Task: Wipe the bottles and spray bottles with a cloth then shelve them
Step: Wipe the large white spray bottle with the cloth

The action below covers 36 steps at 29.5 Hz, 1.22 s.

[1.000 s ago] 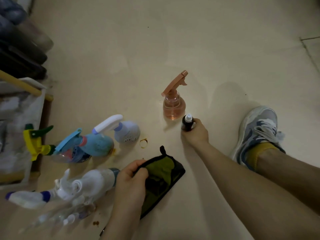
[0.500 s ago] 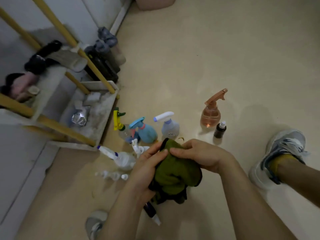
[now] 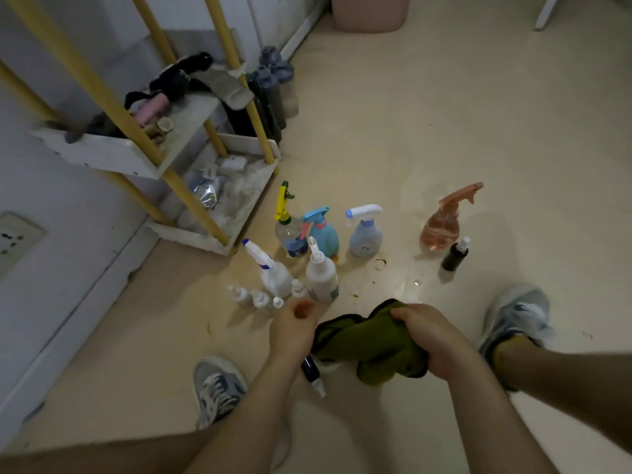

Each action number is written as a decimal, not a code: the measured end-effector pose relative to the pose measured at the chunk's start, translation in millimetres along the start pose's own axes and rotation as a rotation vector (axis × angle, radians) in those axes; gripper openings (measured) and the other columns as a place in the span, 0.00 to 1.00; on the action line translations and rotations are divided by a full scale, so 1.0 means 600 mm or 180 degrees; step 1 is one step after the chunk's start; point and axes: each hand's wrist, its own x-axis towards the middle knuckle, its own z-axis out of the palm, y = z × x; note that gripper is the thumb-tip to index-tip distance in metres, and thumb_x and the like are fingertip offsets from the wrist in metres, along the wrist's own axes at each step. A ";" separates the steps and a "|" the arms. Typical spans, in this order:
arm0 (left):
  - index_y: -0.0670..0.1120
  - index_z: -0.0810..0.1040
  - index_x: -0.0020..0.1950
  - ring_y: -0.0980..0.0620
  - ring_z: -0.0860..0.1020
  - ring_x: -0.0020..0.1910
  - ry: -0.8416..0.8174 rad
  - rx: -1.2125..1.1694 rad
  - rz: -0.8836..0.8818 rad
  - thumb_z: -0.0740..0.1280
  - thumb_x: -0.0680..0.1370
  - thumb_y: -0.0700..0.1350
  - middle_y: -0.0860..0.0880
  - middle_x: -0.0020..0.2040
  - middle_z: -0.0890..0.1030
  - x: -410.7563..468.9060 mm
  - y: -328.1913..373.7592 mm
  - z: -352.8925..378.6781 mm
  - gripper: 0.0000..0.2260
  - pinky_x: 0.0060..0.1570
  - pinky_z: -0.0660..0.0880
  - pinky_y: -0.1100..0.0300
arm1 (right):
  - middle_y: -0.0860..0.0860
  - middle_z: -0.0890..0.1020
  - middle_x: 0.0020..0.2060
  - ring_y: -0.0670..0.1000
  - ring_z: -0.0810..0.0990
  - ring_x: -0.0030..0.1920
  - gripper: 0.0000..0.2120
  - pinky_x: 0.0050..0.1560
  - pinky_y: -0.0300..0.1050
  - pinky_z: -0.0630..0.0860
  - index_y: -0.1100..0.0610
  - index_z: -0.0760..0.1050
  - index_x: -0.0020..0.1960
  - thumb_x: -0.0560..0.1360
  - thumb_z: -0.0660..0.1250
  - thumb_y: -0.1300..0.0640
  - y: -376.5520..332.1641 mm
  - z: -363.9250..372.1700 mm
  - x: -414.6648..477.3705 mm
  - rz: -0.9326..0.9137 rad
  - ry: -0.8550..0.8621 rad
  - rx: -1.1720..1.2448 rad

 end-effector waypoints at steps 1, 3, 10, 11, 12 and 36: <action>0.49 0.80 0.57 0.50 0.78 0.54 0.0051 0.0274 0.0187 0.69 0.77 0.45 0.53 0.52 0.80 0.007 0.013 -0.002 0.09 0.52 0.74 0.56 | 0.63 0.82 0.48 0.62 0.82 0.51 0.08 0.55 0.59 0.80 0.61 0.77 0.50 0.80 0.61 0.58 -0.007 0.000 0.005 -0.0018 0.0046 -0.0073; 0.48 0.75 0.66 0.49 0.76 0.58 0.0060 0.0747 0.0494 0.71 0.75 0.51 0.51 0.56 0.78 0.036 0.033 0.005 0.21 0.53 0.70 0.58 | 0.62 0.82 0.48 0.62 0.81 0.50 0.09 0.56 0.60 0.79 0.60 0.78 0.51 0.80 0.61 0.57 -0.019 0.004 0.021 -0.0061 0.0136 0.0064; 0.49 0.69 0.69 0.42 0.76 0.60 0.0079 0.1553 0.0051 0.56 0.53 0.79 0.46 0.59 0.78 0.207 -0.018 0.085 0.52 0.60 0.73 0.44 | 0.59 0.83 0.45 0.57 0.81 0.44 0.08 0.40 0.47 0.77 0.59 0.79 0.50 0.78 0.63 0.56 0.004 0.029 0.079 0.0373 0.0349 0.1806; 0.50 0.71 0.67 0.43 0.77 0.57 0.0172 0.1592 0.0008 0.57 0.54 0.76 0.47 0.57 0.79 0.215 -0.020 0.091 0.48 0.59 0.74 0.44 | 0.60 0.83 0.46 0.59 0.82 0.46 0.09 0.42 0.49 0.78 0.60 0.79 0.51 0.77 0.64 0.57 0.011 0.033 0.089 0.0463 0.0326 0.2022; 0.49 0.73 0.64 0.43 0.77 0.55 0.0252 0.1626 0.0019 0.58 0.54 0.74 0.47 0.55 0.80 0.219 -0.017 0.094 0.45 0.57 0.75 0.44 | 0.60 0.84 0.46 0.60 0.82 0.47 0.09 0.44 0.50 0.79 0.60 0.80 0.52 0.77 0.64 0.58 0.015 0.036 0.098 0.0549 0.0304 0.2222; 0.48 0.78 0.56 0.47 0.83 0.52 -0.0214 -0.2083 0.1439 0.73 0.64 0.46 0.46 0.54 0.83 -0.080 0.316 -0.145 0.20 0.38 0.80 0.58 | 0.20 0.58 0.69 0.33 0.52 0.75 0.20 0.75 0.36 0.51 0.27 0.59 0.67 0.78 0.57 0.45 -0.128 0.095 -0.186 -0.3824 -0.0198 0.0086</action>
